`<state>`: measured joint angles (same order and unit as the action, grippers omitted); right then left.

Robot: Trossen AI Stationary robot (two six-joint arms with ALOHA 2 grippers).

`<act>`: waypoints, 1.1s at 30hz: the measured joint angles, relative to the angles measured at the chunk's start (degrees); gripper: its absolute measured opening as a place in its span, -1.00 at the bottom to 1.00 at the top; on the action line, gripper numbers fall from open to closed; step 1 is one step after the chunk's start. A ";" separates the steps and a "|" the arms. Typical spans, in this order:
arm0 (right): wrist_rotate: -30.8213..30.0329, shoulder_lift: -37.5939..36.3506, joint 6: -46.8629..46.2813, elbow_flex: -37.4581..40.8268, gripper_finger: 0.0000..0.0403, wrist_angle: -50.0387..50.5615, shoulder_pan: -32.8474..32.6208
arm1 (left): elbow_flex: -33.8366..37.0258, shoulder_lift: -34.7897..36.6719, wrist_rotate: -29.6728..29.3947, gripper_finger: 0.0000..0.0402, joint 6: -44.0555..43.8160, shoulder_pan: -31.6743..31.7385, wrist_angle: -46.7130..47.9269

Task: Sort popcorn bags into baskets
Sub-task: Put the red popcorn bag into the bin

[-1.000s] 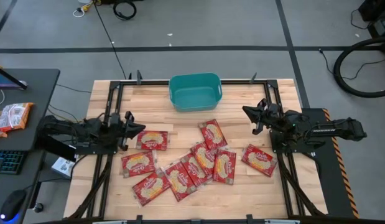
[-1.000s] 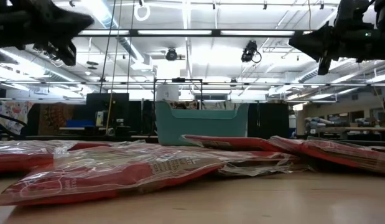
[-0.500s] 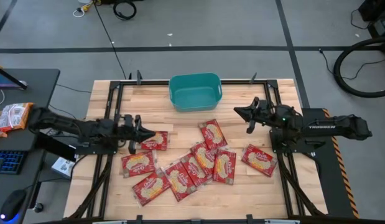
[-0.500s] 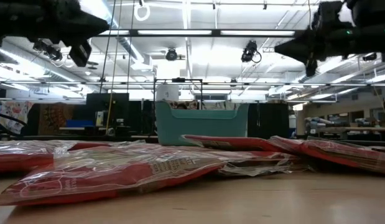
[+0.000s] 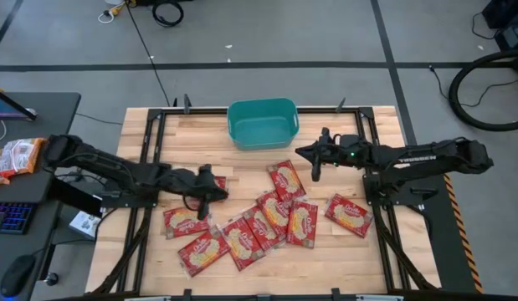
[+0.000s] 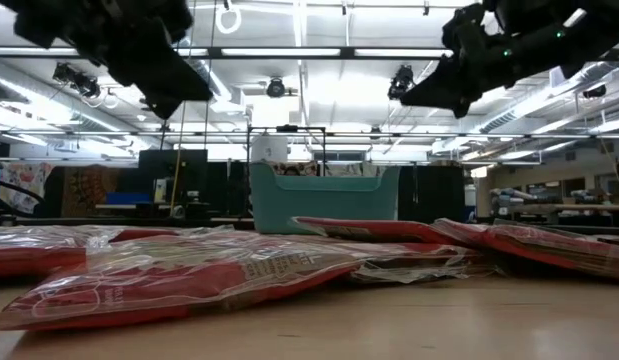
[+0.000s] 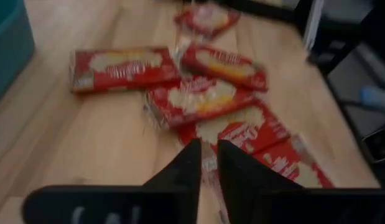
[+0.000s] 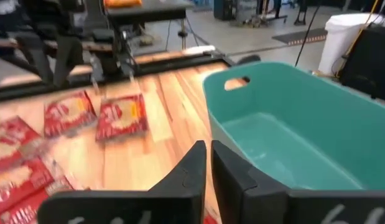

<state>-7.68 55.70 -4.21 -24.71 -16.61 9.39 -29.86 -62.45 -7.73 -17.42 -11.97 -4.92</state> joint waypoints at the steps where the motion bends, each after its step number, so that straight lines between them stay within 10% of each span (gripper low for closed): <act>1: -0.04 0.82 0.16 0.00 -0.80 -0.25 -0.26 | -1.56 -1.81 -0.02 -0.64 -0.33 -0.24 1.38; 16: -15.50 8.54 2.74 0.04 -0.47 -2.26 -14.31 | -24.42 -20.46 -1.10 -0.25 -5.97 -1.88 41.98; 33: -19.76 9.81 3.98 0.05 -0.46 -5.03 -20.96 | -29.05 -24.66 20.38 -0.25 -21.72 -6.87 62.67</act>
<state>-27.44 65.50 -0.24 -24.66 -21.65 -11.57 -58.92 -87.11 12.65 -39.14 -18.83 57.75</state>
